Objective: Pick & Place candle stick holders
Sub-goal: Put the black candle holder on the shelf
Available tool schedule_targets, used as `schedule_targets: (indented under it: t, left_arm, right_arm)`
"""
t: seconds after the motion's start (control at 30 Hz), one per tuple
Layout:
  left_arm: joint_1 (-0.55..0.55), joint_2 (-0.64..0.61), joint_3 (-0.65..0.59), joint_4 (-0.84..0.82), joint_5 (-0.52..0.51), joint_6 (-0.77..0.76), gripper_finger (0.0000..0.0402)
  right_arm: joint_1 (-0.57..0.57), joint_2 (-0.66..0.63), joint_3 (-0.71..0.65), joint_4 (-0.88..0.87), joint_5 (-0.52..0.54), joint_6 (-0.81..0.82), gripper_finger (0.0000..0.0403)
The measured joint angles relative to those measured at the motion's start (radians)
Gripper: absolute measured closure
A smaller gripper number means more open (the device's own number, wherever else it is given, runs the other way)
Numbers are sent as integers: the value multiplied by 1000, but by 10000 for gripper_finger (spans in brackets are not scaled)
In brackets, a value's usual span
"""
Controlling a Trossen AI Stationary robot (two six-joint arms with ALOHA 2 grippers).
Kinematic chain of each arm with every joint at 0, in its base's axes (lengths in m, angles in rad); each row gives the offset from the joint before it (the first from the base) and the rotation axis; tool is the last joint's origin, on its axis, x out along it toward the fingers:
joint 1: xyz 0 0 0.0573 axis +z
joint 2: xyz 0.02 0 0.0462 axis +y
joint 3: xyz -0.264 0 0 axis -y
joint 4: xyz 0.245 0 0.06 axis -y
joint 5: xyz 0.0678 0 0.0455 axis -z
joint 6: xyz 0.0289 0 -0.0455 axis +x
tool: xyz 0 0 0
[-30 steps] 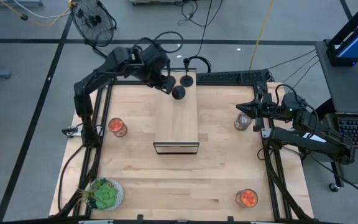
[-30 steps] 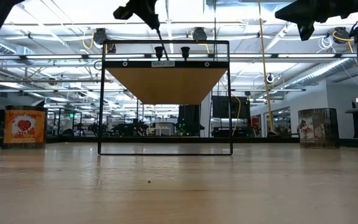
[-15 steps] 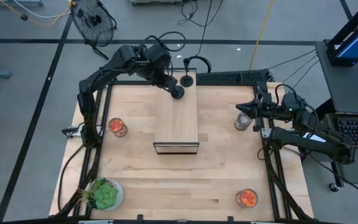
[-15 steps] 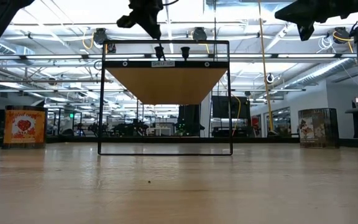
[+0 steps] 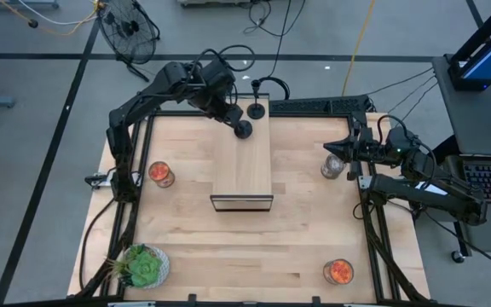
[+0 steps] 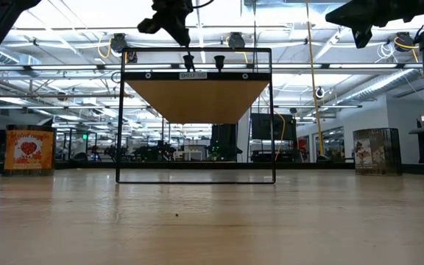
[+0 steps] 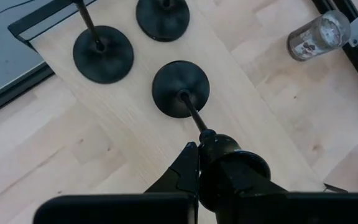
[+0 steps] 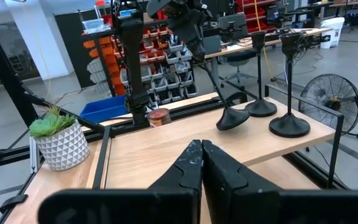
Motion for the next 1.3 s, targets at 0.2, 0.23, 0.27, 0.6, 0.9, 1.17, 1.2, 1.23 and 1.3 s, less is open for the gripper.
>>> schedule_targets:
  t: [0.2,0.23,0.27,0.6,0.9,1.17,1.2,1.23,1.3]
  left_arm:
    - [3,0,0,0,-2,4,386]
    - [3,0,0,0,-2,7,386]
    - [3,0,0,0,-4,16,384]
    - [3,0,0,8,-53,40,348]
    - [4,0,0,91,-53,84,345]
    - [15,0,0,110,-45,87,344]
    - [18,0,0,116,-44,85,344]
    - [21,0,0,122,-43,85,344]
    - [28,0,0,130,-43,85,344]
  right_arm:
    - [0,0,0,0,0,-1,403]
    - [0,0,0,0,0,-1,403]
    - [0,0,0,0,0,-1,403]
    - [0,0,0,0,0,0,403]
    - [0,0,0,0,0,0,403]
    - [0,0,0,0,0,0,403]
    - [0,0,0,0,0,0,403]
    - [0,0,0,0,0,0,403]
    - [0,0,0,0,0,0,403]
